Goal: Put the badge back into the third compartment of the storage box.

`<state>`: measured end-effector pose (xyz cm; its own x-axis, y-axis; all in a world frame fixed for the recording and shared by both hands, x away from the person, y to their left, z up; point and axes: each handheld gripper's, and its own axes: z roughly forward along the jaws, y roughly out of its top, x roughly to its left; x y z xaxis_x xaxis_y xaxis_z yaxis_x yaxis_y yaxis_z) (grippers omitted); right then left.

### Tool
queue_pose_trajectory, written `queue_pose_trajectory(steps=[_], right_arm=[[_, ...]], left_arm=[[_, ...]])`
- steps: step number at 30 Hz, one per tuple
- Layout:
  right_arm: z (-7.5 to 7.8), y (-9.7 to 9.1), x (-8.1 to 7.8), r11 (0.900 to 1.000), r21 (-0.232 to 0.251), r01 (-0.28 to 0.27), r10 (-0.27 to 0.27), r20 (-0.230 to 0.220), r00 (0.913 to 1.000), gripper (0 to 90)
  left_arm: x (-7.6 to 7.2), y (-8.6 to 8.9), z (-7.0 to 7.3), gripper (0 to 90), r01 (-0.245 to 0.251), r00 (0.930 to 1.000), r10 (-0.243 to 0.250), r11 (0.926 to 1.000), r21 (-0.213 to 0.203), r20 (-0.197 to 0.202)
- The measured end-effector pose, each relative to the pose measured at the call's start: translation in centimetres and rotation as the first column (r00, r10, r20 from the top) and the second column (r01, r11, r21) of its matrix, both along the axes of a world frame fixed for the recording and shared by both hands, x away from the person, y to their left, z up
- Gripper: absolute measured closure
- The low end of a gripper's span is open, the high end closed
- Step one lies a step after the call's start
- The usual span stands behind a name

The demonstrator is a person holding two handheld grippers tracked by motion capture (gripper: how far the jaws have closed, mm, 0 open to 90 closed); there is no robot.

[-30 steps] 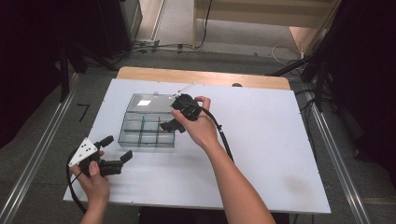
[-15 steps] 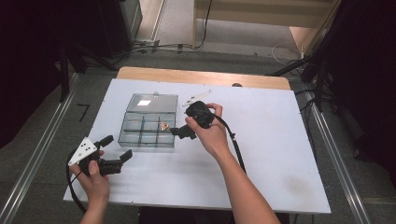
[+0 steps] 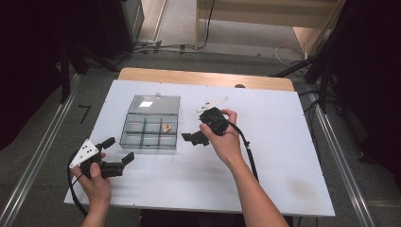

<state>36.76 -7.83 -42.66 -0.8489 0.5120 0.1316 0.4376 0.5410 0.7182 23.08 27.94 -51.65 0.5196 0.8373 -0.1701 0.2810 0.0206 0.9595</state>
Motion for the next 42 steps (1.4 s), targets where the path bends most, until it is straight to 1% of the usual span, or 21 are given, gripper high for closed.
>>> queue_pose_trajectory(steps=[5, 8, 12, 16, 22, 31, 38, 42], right_arm=[[-0.3, -1.3, -0.5, 0.9998, 0.020, 0.009, -0.009, 0.005, 1.0000, 0.0], [-0.5, -2.0, -0.8, 0.9992, 0.040, 0.002, -0.003, 0.018, 0.9998, 0.0], [-0.7, -3.1, -1.5, 0.9978, 0.066, 0.002, -0.004, 0.023, 0.9997, 0.0], [-0.7, -4.3, -2.2, 0.9960, 0.089, 0.010, -0.013, 0.033, 0.9994, 0.0], [-1.0, -6.4, -3.3, 0.9939, 0.105, 0.035, -0.041, 0.049, 0.9980, 0.0], [-1.3, -10.4, -4.2, 0.9829, 0.153, 0.102, -0.112, 0.059, 0.9919, 0.0], [-1.8, -14.0, -4.9, 0.9688, 0.190, 0.159, -0.174, 0.066, 0.9826, 0.0], [-2.5, -16.3, -5.4, 0.9589, 0.200, 0.201, -0.216, 0.059, 0.9745, 0.0]], left_arm=[[0.0, 0.0, 0.0, 0.1, 0.002, 1.0000, -0.002, 1.0000, 0.000, 0.001], [0.0, 0.0, 0.0, 0.1, 0.003, 1.0000, -0.003, 1.0000, 0.001, 0.002], [0.0, 0.0, 0.0, 0.1, 0.005, 1.0000, -0.005, 1.0000, 0.000, 0.002], [0.0, 0.0, 0.0, 0.1, 0.009, 1.0000, -0.009, 1.0000, -0.001, 0.003], [0.0, 0.0, 0.0, 0.1, 0.013, 0.9999, -0.013, 0.9999, -0.004, 0.005], [-0.1, 0.0, 0.0, 0.1, 0.018, 0.9998, -0.018, 0.9998, -0.004, 0.006], [-0.1, 0.0, 0.0, 0.1, 0.023, 0.9997, -0.023, 0.9997, 0.001, 0.007], [-0.1, 0.0, 0.0, 0.1, 0.023, 0.9997, -0.023, 0.9997, 0.003, 0.007]])
